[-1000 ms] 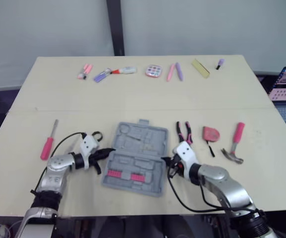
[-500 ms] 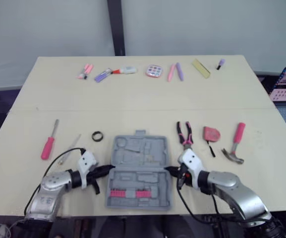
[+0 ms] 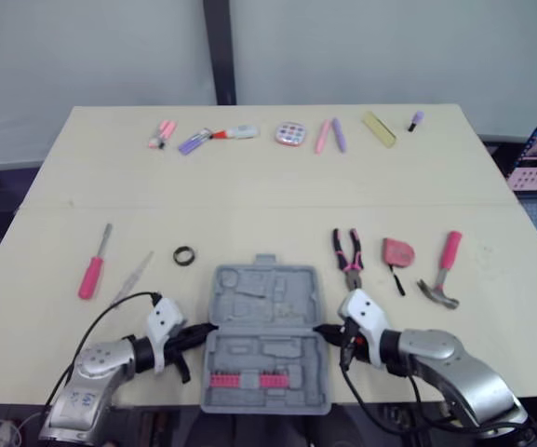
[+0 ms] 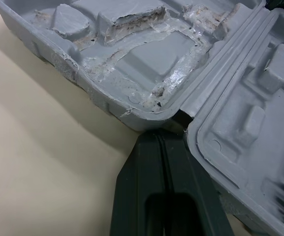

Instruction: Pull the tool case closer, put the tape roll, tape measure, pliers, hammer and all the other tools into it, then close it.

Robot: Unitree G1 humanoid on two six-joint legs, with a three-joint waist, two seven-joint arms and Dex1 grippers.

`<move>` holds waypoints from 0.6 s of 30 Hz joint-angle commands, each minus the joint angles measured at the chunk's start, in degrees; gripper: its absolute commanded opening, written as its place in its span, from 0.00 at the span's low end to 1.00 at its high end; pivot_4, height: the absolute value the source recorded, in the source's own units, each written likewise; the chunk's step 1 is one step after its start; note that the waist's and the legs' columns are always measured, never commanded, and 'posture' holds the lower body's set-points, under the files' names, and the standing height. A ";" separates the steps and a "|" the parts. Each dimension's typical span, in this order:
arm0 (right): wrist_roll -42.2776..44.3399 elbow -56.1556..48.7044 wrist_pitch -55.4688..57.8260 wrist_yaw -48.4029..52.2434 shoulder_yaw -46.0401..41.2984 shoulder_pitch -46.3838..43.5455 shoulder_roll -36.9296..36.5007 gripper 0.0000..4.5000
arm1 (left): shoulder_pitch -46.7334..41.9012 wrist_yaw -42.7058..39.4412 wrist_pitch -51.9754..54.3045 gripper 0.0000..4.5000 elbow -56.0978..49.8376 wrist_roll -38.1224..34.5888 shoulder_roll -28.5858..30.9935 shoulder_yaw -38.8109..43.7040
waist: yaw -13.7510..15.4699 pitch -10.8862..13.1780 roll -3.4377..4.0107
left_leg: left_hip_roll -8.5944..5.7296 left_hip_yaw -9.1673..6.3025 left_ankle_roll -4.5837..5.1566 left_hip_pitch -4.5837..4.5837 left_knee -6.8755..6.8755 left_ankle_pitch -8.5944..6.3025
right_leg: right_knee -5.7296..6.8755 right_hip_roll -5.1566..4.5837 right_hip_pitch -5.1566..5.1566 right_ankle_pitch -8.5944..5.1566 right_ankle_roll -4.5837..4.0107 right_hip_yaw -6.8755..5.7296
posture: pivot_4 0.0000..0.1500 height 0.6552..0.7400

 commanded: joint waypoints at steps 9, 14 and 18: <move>2.62 -5.60 0.88 1.18 -0.94 2.02 -0.66 0.01 | 4.01 -0.92 0.17 0.00 -6.03 -1.94 0.00 -1.45 | 0.01 0.00 0.00 | 0.00 0.01 0.02 0.00 -0.02 -0.01 | -0.06 0.00 0.02 0.00 0.00 0.00 | 1.00 1.00; 2.78 -6.04 1.14 1.16 -0.99 2.51 -0.77 0.01 | 4.24 -0.86 0.41 0.00 -6.32 -1.90 0.07 -1.50 | 0.03 0.00 0.00 | 0.00 0.01 0.02 0.00 -0.03 -0.02 | -0.09 0.00 0.03 0.00 0.00 0.00 | 1.00 1.00; 2.84 -6.21 1.21 1.32 -1.10 2.83 -0.95 0.01 | 4.15 -0.83 0.52 0.00 -6.29 -1.92 0.09 -1.48 | 0.03 0.00 0.00 | 0.00 0.01 0.03 0.00 -0.03 -0.02 | -0.11 0.00 0.03 0.00 0.00 0.00 | 1.00 1.00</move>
